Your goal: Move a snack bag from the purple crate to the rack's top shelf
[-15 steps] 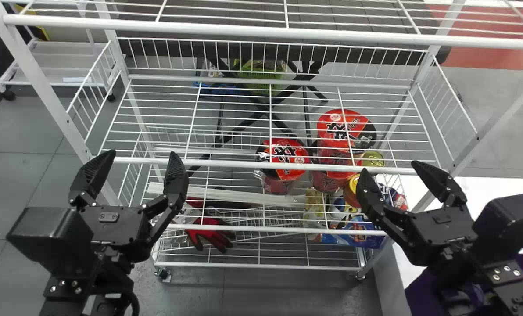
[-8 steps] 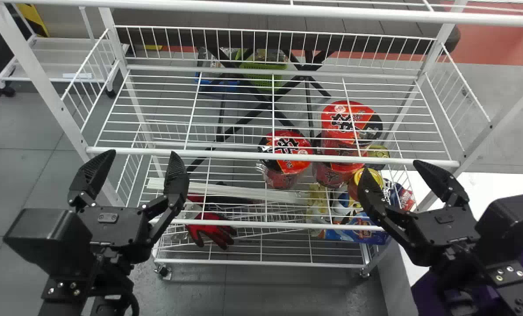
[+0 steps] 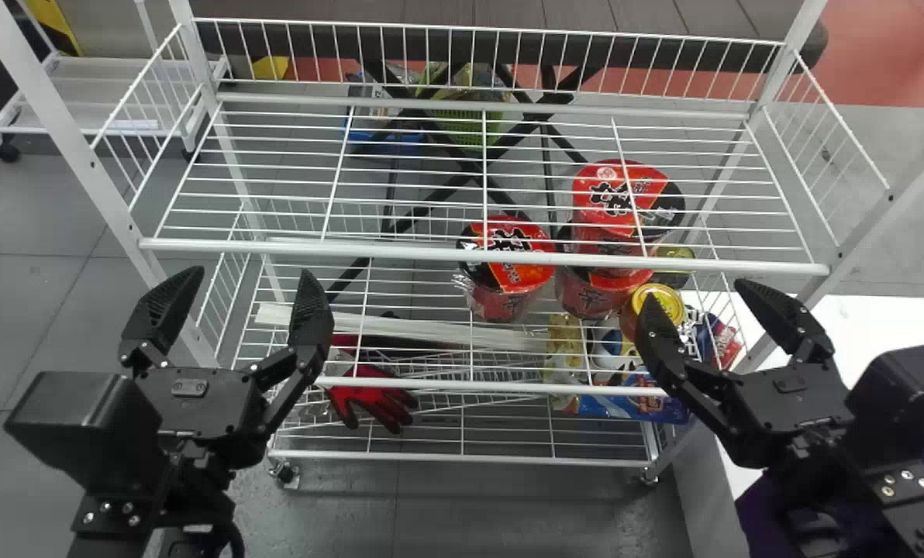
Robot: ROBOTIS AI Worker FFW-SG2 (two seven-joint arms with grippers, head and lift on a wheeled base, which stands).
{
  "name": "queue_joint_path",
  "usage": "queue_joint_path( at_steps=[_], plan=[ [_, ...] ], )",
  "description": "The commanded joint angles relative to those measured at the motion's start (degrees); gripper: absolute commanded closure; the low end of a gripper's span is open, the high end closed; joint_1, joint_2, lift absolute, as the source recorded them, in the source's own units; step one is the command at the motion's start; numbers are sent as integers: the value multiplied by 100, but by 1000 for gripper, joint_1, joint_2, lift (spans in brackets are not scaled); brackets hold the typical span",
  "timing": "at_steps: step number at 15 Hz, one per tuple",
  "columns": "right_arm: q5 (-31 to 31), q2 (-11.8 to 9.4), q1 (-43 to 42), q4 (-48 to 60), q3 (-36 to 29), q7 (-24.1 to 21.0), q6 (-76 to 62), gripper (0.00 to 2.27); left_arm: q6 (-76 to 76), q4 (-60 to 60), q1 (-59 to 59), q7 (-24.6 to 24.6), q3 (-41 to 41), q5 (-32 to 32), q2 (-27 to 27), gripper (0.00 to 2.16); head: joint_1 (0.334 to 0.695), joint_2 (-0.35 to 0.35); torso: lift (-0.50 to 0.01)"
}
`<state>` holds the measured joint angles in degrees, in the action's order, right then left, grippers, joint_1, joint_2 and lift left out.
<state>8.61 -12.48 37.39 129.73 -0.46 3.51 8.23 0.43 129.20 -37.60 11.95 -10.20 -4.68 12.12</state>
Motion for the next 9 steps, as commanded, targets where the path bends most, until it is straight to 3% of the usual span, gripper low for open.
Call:
queue_joint_path(
  at_steps=[1, 9],
  plan=[
    [0, 0, 5, 0, -15, 1, -53, 164, -12, 8, -19, 1, 0, 2, 1, 134, 695, -46, -431],
    [79, 9, 58, 9, -68, 168, -194, 164, -12, 0, -46, -8, 18, 11, -8, 134, 695, -46, -455]
  ],
)
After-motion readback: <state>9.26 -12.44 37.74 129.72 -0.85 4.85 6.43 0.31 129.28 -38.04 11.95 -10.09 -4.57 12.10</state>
